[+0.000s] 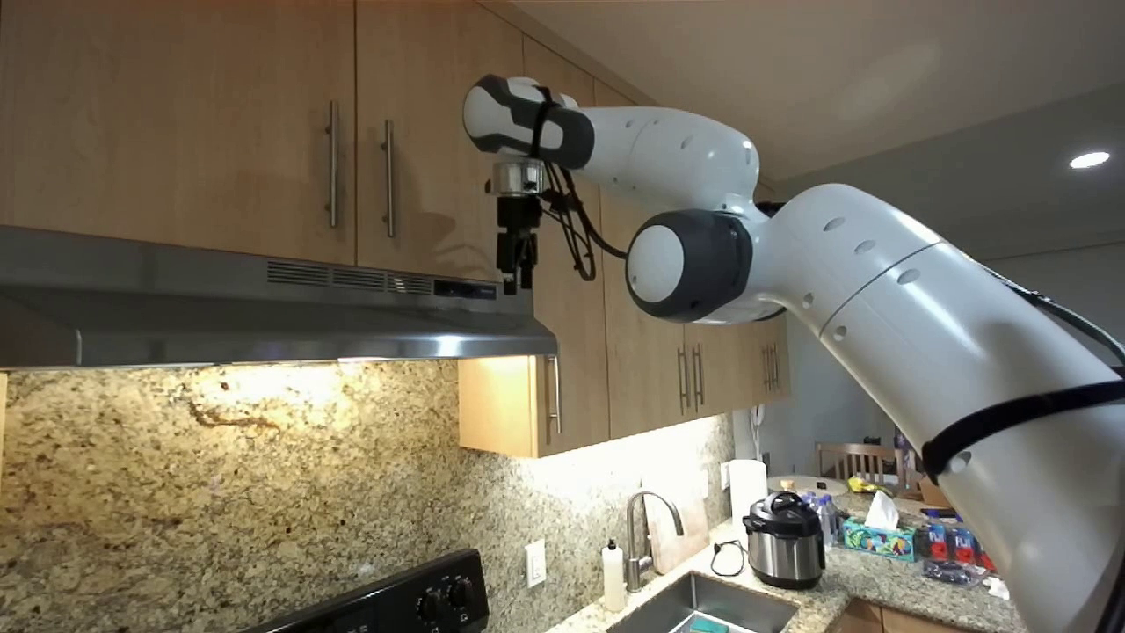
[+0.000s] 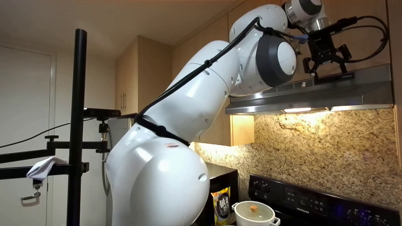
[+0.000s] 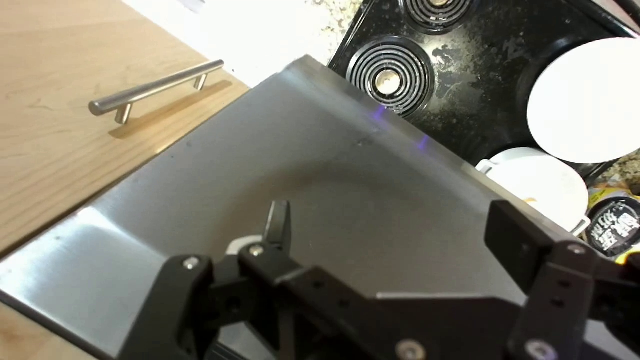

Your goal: Switch on the stove light

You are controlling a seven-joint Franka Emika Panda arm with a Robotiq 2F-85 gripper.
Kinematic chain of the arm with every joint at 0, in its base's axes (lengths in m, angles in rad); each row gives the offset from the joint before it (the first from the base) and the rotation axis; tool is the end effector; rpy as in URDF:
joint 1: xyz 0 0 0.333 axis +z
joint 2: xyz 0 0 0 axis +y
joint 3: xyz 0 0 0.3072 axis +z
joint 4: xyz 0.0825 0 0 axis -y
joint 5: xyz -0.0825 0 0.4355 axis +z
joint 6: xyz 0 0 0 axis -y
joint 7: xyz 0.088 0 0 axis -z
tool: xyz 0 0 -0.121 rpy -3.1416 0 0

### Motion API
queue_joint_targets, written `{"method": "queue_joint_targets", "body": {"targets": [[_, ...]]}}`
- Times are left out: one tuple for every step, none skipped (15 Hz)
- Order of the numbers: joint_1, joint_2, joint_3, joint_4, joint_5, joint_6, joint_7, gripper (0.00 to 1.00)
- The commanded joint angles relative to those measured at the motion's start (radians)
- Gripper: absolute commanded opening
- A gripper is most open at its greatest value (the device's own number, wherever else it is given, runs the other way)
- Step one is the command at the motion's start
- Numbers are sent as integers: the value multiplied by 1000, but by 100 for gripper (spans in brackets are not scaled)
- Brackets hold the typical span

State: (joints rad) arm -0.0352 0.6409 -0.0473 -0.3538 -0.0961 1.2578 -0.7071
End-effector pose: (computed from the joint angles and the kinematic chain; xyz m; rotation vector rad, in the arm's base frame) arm 0.6840 -0.0521 0.7435 2.7915 0.8574 0.2947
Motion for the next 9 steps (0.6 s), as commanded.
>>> {"method": "queue_joint_targets", "body": {"targets": [[-41,-29,7,-29,6,-27,19,100],[-50,-29,6,-31,7,-34,19,100],[-62,-28,6,-32,9,-37,24,100],[-74,-26,8,-31,14,-37,24,100],[-87,-22,8,-31,16,-31,28,100],[-102,-20,12,-33,25,-33,26,100],[-112,-17,14,-38,32,-38,37,100],[-120,-16,16,-41,38,-44,43,100],[-126,-15,19,-42,43,-47,49,100]]}}
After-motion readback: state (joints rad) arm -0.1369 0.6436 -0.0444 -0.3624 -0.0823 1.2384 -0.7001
